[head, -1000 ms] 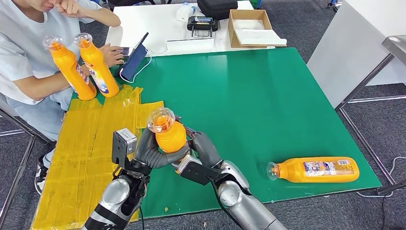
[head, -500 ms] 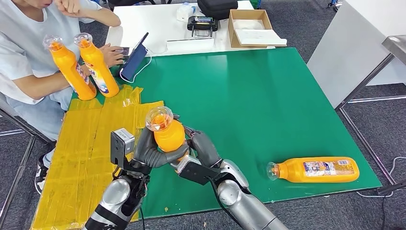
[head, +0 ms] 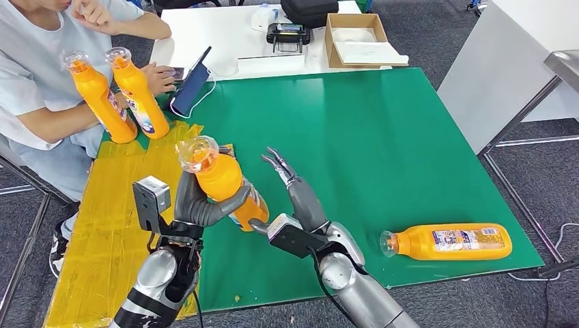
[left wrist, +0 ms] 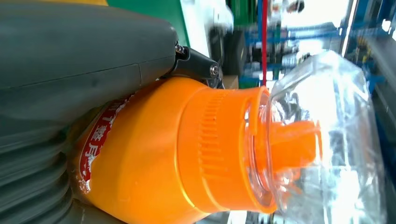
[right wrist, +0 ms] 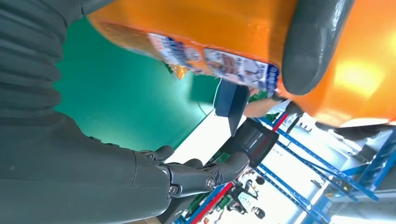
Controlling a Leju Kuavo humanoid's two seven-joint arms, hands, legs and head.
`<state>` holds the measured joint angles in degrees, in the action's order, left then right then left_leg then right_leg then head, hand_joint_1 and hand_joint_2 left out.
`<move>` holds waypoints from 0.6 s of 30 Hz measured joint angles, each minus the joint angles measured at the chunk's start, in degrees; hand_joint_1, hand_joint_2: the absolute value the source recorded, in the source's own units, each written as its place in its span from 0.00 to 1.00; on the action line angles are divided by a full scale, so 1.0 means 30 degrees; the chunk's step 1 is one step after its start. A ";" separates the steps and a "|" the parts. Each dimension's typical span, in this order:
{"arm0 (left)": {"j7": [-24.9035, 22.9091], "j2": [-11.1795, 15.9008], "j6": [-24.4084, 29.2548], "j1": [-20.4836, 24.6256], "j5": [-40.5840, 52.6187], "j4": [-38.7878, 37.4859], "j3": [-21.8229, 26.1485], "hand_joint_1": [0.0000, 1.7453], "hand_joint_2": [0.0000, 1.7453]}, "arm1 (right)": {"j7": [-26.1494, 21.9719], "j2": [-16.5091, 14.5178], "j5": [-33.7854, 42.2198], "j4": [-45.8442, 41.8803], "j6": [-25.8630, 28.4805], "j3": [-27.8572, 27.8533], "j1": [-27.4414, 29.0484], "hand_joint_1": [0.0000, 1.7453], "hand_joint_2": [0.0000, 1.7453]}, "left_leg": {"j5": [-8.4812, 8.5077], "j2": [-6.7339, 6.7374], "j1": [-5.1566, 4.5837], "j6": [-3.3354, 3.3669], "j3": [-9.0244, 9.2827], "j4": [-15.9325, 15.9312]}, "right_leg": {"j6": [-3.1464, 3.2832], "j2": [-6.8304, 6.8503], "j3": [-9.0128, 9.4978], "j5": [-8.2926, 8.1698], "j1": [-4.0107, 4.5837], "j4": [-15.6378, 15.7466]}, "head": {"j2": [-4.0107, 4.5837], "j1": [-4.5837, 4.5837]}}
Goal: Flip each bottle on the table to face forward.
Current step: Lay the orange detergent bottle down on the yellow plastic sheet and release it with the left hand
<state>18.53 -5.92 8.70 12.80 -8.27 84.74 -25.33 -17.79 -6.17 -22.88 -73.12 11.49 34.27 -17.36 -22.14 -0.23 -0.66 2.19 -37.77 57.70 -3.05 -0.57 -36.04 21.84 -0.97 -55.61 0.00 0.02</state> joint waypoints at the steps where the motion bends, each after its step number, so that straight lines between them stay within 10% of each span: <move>1: 0.0049 0.0000 0.0169 0.0034 0.0133 0.0000 0.0058 1.00 1.00 | 0.0000 0.0018 -0.0002 -0.0034 0.0000 -0.0012 -0.0001 0.00 1.00 | 0.0000 -0.0001 0.0000 0.0000 0.0000 0.0000 | 0.0001 0.0001 0.0000 0.0001 0.0000 0.0000 | 0.0000 0.0002; 18: 0.1095 0.0290 0.5526 0.1130 0.7909 -0.0189 0.0871 1.00 1.00 | -0.0235 0.0388 -0.0235 -0.2151 0.0257 -0.0237 0.0026 0.00 1.00 | 0.0000 0.0003 -0.0001 0.0000 -0.0003 0.0000 | -0.0001 -0.0001 -0.0002 0.0000 -0.0001 0.0000 | 0.0000 -0.0002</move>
<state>21.82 -5.05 25.28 16.19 15.46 84.17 -22.71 -18.50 -5.01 -23.58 -79.57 12.26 33.56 -17.28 -22.14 -0.22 -0.67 2.19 -37.78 57.70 -3.05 -0.57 -36.05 21.84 -0.97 -55.61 0.00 0.01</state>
